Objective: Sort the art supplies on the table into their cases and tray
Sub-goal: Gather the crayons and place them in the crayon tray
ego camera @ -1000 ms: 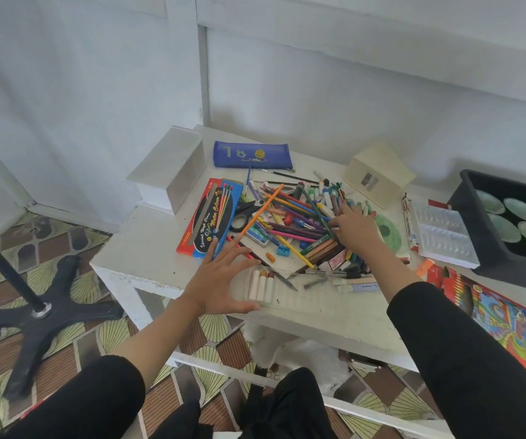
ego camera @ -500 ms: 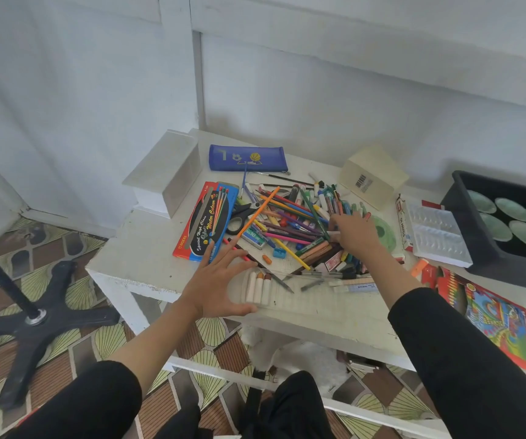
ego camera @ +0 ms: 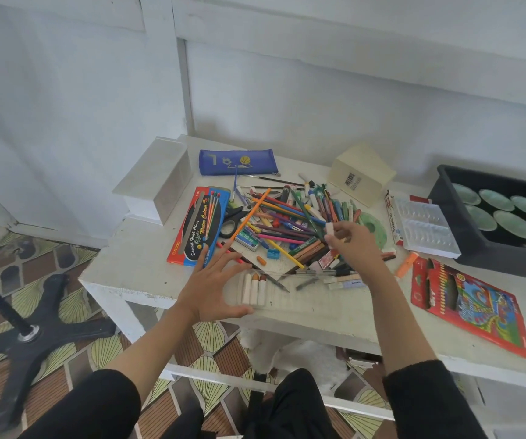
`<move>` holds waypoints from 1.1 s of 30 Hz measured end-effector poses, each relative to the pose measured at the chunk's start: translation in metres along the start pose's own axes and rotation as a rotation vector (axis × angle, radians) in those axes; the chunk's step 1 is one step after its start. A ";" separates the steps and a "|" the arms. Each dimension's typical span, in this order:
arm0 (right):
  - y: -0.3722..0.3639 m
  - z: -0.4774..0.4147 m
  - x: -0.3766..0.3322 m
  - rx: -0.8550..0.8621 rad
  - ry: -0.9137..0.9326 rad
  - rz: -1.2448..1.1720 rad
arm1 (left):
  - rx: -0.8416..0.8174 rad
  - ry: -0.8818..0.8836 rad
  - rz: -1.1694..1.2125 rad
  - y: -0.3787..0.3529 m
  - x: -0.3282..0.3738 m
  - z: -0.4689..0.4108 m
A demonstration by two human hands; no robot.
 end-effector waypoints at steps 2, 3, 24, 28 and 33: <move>-0.008 0.017 0.003 -0.006 -0.037 -0.124 | 0.002 0.000 0.008 0.000 0.000 0.000; -0.013 0.025 0.006 -0.015 -0.053 -0.184 | 0.005 -0.003 0.012 0.001 0.000 0.000; -0.074 0.095 -0.002 0.186 0.276 -0.158 | 0.022 -0.018 -0.012 0.000 0.001 0.000; -0.086 0.096 -0.005 0.109 0.374 -0.048 | 0.029 -0.018 -0.014 0.000 0.000 0.000; -0.097 0.099 -0.006 0.036 0.419 -0.041 | 0.029 -0.024 -0.028 -0.001 -0.001 0.000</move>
Point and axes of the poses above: each hand's wrist, its own z-axis away from the middle knuckle, its own y-axis out of the back of the hand, x = y × z, the point moved 7 cm from there along -z, towards the middle knuckle, and after that the axes turned 5 degrees about x, right-handed, at the moved point
